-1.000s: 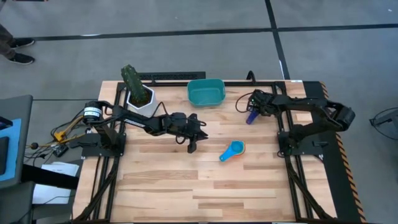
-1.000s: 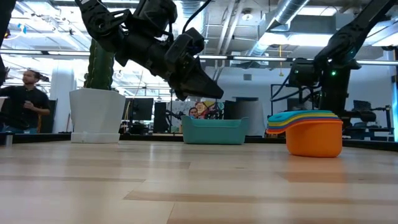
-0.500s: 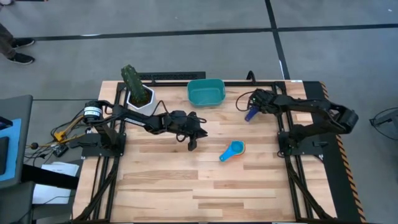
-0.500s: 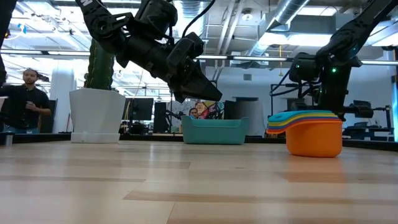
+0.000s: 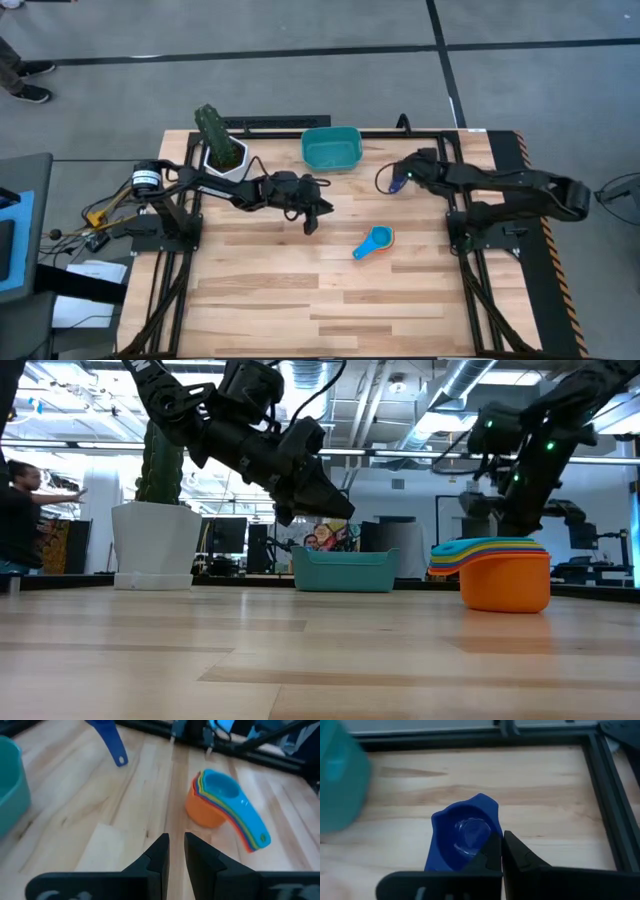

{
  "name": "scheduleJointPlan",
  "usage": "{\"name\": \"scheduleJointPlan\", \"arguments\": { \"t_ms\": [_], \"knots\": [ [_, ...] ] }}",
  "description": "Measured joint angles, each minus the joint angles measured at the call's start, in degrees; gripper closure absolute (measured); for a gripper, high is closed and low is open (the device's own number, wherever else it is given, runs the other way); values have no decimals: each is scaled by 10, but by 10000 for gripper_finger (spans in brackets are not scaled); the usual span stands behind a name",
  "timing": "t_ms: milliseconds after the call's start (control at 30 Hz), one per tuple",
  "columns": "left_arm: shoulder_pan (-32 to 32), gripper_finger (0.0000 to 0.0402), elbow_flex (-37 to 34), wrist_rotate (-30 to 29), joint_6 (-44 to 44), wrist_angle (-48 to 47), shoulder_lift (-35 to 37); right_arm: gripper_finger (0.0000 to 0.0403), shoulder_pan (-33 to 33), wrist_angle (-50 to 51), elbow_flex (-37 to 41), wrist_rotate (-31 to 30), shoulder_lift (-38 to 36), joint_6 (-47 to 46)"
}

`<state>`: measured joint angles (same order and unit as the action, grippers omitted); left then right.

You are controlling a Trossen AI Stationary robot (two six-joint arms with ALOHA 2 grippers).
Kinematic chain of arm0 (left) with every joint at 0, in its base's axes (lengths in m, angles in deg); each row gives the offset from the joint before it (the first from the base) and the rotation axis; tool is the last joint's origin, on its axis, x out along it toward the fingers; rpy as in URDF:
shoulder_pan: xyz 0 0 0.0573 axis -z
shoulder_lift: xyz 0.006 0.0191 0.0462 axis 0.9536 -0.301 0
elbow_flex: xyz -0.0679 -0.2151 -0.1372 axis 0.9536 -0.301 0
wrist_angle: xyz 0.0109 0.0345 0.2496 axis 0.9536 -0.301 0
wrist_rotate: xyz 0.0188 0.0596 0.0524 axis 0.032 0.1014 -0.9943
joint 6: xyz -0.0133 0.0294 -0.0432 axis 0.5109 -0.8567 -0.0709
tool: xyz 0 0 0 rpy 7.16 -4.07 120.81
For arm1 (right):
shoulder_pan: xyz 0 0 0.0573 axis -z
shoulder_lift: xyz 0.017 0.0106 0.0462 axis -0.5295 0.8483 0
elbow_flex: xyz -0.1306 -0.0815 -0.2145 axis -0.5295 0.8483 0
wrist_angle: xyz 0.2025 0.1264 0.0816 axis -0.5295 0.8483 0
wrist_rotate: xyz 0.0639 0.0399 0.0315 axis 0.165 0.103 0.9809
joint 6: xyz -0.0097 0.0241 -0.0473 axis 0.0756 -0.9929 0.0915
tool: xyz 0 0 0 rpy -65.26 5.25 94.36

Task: Nest measuring cups in basket
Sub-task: Stack the dark blue measuring cup into the light blue measuring cup

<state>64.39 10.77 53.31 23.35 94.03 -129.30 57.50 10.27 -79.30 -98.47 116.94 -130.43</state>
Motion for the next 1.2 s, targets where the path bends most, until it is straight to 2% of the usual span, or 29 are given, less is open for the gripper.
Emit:
{"name": "scheduleJointPlan", "arguments": {
  "t_ms": [300,433,767,1067,1200],
  "knots": [
    [3,356,1,-6,-6,53,14,398,-98,4,0,-42,-61,-3],
    [13,354,8,-33,-28,55,14,399,-144,3,0,-65,-81,-9],
    [24,309,31,-105,-72,62,14,399,-241,-9,0,-111,-103,-22],
    [25,301,48,-105,-76,64,14,399,-320,-78,0,-150,-102,-27],
    [25,301,53,-101,-80,64,14,400,-353,-138,0,-164,-99,10]
  ]
}}
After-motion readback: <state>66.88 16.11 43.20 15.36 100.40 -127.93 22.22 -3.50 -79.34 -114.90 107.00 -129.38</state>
